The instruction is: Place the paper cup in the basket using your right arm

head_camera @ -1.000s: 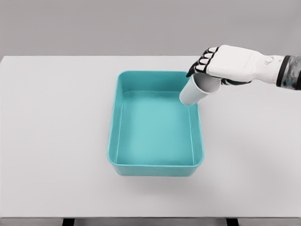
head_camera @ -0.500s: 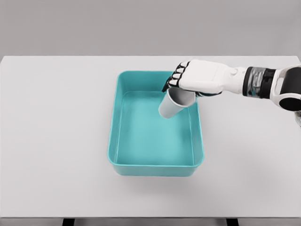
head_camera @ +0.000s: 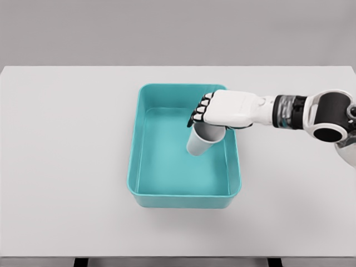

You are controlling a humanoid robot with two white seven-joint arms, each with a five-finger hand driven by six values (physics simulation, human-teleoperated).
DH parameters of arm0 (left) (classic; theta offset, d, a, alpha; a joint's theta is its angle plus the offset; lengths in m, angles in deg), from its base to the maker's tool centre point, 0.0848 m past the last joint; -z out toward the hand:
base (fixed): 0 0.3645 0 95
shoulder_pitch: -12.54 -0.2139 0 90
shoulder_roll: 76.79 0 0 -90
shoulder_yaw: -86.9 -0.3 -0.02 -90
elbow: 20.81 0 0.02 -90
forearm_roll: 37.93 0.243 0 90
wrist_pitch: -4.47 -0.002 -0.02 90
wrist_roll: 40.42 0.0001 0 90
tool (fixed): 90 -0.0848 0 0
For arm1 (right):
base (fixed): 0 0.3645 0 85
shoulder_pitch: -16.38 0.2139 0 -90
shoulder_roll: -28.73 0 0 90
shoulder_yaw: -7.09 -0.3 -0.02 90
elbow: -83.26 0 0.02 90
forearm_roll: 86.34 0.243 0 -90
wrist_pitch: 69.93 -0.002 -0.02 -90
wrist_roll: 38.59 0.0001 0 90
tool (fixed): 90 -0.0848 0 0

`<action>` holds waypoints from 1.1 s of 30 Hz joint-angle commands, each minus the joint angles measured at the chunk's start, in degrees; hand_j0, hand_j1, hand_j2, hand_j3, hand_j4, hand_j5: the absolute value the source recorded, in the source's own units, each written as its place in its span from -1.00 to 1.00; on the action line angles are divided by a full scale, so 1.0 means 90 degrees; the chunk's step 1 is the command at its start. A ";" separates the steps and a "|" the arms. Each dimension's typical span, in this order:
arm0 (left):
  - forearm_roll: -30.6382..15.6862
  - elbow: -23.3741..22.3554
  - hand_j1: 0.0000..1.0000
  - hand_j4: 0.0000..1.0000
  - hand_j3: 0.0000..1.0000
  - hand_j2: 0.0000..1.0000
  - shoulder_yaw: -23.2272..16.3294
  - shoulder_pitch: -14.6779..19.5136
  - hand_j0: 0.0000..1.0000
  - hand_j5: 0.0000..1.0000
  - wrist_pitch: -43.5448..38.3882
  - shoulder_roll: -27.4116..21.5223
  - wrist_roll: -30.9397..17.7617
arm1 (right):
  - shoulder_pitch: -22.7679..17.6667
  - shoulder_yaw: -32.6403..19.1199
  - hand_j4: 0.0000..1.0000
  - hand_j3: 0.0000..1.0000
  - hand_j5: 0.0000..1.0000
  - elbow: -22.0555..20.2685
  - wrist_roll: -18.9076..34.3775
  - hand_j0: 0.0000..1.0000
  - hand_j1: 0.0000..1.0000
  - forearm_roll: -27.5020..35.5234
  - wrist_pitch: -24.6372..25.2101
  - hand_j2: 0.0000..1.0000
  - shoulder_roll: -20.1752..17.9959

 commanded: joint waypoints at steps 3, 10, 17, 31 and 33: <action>0.0003 -0.0001 1.00 1.00 1.00 1.00 0.0000 0.0000 1.00 1.00 -0.0001 -0.0001 0.0000 | 0.0000 0.0142 0.50 0.50 0.50 -0.0002 -0.0003 0.50 0.50 0.0009 0.0010 0.50 -0.0002; 0.0003 -0.0001 1.00 1.00 1.00 1.00 0.0000 0.0000 1.00 1.00 -0.0001 -0.0001 0.0000 | 0.0010 0.0191 0.51 0.51 0.51 -0.0002 -0.0003 0.51 0.51 0.0009 0.0000 0.51 0.0008; 0.0003 -0.0001 1.00 1.00 1.00 1.00 0.0000 0.0000 1.00 1.00 -0.0001 -0.0001 0.0000 | 0.0010 0.0201 0.55 0.55 0.55 -0.0002 -0.0003 0.55 0.55 -0.0021 -0.0009 0.55 0.0008; 0.0003 -0.0001 1.00 1.00 1.00 1.00 0.0009 0.0000 1.00 1.00 -0.0001 -0.0001 0.0000 | 0.0146 0.0191 1.00 1.00 1.00 -0.0011 -0.0003 1.00 1.00 -0.0021 -0.0029 1.00 0.0037; 0.0003 -0.0001 1.00 1.00 1.00 1.00 0.0000 0.0000 1.00 1.00 -0.0001 -0.0001 0.0000 | 0.0156 0.0181 1.00 1.00 1.00 -0.0011 -0.0003 1.00 1.00 -0.0021 -0.0029 1.00 0.0037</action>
